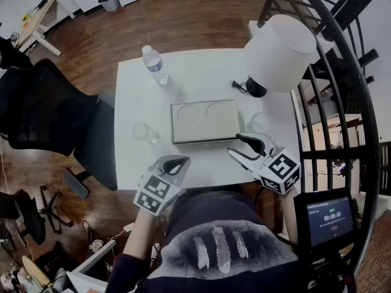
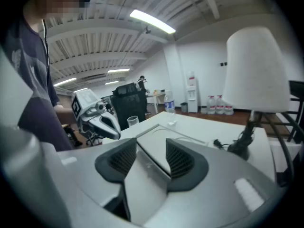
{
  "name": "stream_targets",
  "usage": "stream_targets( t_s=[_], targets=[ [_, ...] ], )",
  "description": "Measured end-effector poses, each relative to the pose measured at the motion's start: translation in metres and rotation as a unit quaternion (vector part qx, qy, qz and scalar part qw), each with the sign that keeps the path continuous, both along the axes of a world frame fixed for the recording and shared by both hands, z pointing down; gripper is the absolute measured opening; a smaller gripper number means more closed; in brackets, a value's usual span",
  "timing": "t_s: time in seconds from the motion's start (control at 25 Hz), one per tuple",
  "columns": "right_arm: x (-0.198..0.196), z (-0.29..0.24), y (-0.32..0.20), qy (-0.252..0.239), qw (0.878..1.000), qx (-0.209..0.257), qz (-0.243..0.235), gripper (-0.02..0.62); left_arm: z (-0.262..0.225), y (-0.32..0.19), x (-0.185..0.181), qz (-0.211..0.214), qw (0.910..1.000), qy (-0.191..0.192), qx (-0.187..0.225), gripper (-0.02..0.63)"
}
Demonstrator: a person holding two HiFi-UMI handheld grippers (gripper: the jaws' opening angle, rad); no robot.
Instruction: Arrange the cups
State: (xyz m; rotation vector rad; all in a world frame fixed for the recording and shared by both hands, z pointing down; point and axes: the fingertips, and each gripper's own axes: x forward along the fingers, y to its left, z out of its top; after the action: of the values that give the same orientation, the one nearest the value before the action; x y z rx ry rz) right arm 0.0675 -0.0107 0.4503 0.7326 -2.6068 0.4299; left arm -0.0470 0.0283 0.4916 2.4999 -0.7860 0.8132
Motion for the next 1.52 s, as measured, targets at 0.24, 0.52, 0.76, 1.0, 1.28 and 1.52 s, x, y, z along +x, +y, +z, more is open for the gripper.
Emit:
stream_targets(
  t_s=[0.24, 0.52, 0.76, 1.0, 1.28, 1.52],
  targets=[
    [0.122, 0.023, -0.024, 0.086, 0.989, 0.019, 0.12, 0.324, -0.001, -0.002, 0.001, -0.006, 1.0, -0.002, 0.004, 0.0],
    [0.166, 0.099, -0.02, 0.218, 0.972, -0.017, 0.085, 0.324, 0.0, -0.005, 0.01, -0.006, 0.9999, -0.013, 0.004, 0.0],
    [0.155, 0.114, -0.038, 0.257, 0.966, -0.004, 0.039, 0.324, 0.001, -0.006, 0.014, -0.014, 0.9997, -0.019, -0.002, 0.0],
    [0.162, 0.123, -0.038, 0.285, 0.959, -0.004, -0.005, 0.237, 0.005, -0.003, 0.013, -0.03, 0.9993, -0.021, -0.006, 0.0],
    [0.162, 0.125, -0.044, 0.307, 0.951, 0.018, -0.034, 0.052, 0.009, -0.001, 0.011, -0.038, 0.9988, -0.029, -0.013, 0.0],
    [0.159, 0.124, -0.041, 0.283, 0.958, 0.019, -0.043, 0.044, 0.011, -0.001, 0.011, -0.043, 0.9986, -0.03, -0.011, 0.0]
  ],
)
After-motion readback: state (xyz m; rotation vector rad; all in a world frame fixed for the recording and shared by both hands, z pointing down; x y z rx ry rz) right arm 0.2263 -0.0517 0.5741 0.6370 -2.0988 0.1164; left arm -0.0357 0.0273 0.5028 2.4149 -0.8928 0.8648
